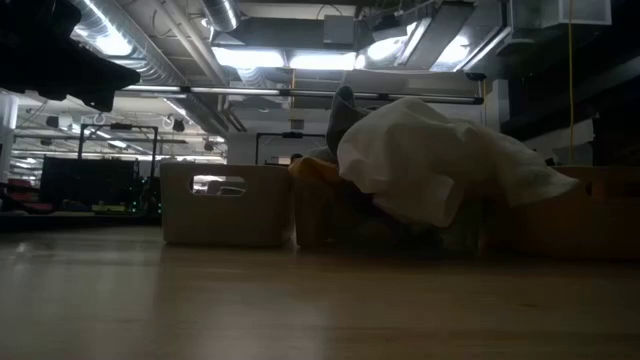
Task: Sort spices by type
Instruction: Put the green seasoning can into the green bin, then return to Home Position
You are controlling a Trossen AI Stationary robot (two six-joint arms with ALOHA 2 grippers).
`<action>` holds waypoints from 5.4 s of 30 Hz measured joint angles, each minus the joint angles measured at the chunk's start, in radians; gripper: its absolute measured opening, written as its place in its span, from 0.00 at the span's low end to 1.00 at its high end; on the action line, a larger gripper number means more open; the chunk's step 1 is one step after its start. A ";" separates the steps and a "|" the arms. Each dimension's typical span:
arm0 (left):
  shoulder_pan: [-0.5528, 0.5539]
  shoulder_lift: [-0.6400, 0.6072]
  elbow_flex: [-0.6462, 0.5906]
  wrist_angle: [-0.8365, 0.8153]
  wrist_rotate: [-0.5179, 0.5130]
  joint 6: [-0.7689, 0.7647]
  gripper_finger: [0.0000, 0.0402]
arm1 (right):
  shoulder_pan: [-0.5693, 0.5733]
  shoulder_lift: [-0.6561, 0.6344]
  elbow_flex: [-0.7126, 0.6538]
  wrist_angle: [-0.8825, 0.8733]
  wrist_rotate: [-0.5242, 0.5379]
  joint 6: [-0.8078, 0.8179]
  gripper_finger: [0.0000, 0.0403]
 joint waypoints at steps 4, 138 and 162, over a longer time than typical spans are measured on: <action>0.000 0.000 0.000 0.000 0.000 0.000 0.01 | 0.000 0.000 -0.052 0.051 0.006 0.003 0.35; 0.000 0.000 0.000 0.000 0.000 0.000 0.01 | -0.937 -1.617 -1.238 1.175 0.447 -2.825 0.65; 0.000 0.008 0.000 0.000 0.000 -0.004 0.01 | -0.937 -1.884 -1.536 1.295 0.374 -2.776 0.65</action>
